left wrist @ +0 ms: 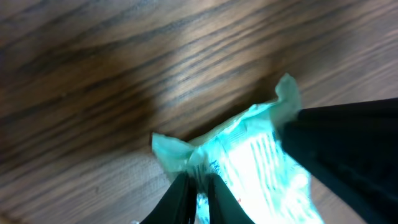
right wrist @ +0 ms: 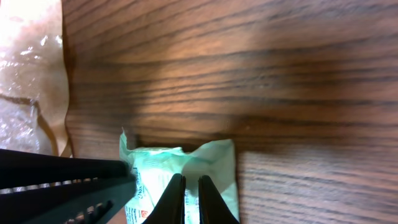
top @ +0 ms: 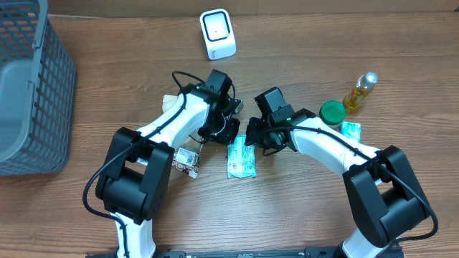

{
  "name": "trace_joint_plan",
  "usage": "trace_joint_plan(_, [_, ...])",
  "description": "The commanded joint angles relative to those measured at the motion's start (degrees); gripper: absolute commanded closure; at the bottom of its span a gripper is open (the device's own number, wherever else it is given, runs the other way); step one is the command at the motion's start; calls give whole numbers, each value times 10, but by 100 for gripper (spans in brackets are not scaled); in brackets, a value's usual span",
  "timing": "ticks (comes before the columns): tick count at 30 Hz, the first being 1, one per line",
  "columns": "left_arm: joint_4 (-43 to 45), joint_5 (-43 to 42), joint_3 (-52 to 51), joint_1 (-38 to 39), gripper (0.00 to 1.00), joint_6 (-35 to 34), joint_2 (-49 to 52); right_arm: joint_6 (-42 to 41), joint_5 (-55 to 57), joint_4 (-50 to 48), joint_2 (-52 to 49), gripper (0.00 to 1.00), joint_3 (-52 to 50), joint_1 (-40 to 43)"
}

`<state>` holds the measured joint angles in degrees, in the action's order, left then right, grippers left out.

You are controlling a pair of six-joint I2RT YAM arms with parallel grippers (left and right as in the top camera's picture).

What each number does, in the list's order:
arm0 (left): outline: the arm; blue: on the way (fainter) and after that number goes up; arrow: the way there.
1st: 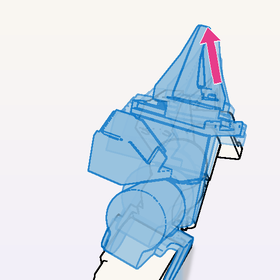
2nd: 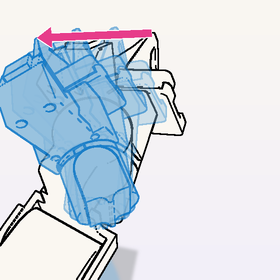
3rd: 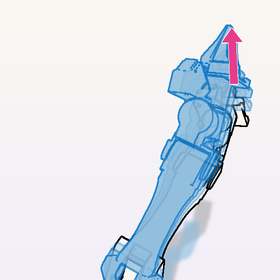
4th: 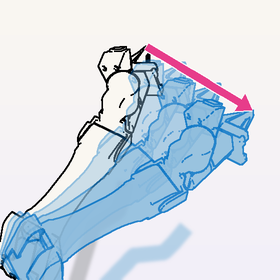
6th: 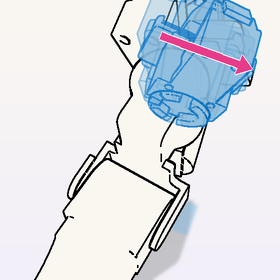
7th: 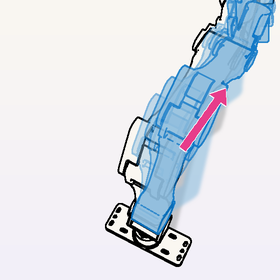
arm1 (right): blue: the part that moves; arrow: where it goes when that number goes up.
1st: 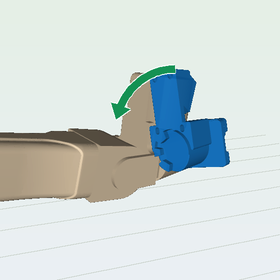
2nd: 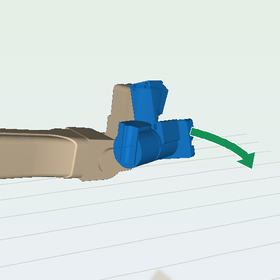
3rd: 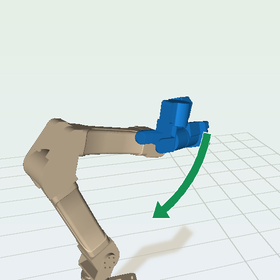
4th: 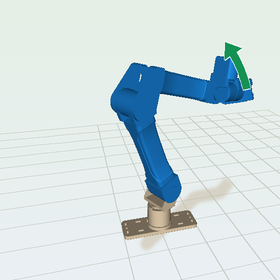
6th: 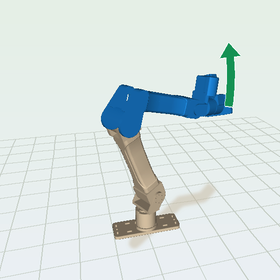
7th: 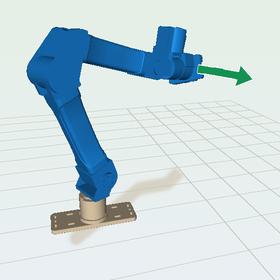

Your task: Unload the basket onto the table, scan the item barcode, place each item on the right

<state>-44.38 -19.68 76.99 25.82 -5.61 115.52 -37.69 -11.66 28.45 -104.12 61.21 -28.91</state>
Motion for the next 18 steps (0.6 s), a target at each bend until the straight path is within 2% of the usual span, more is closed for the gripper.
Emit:
trace_joint_plan(1, [31,-9,-37,6,86,-1,3,2,42,-3,-9,93,6,0])
trace_joint_plan(13, [58,-9,-61,5,87,-8,3,5,45,-37,-22,96,-6,2])
trace_joint_plan(18, [57,-9,-61,5,90,-8,3,51,16,54,14,96,54,25])
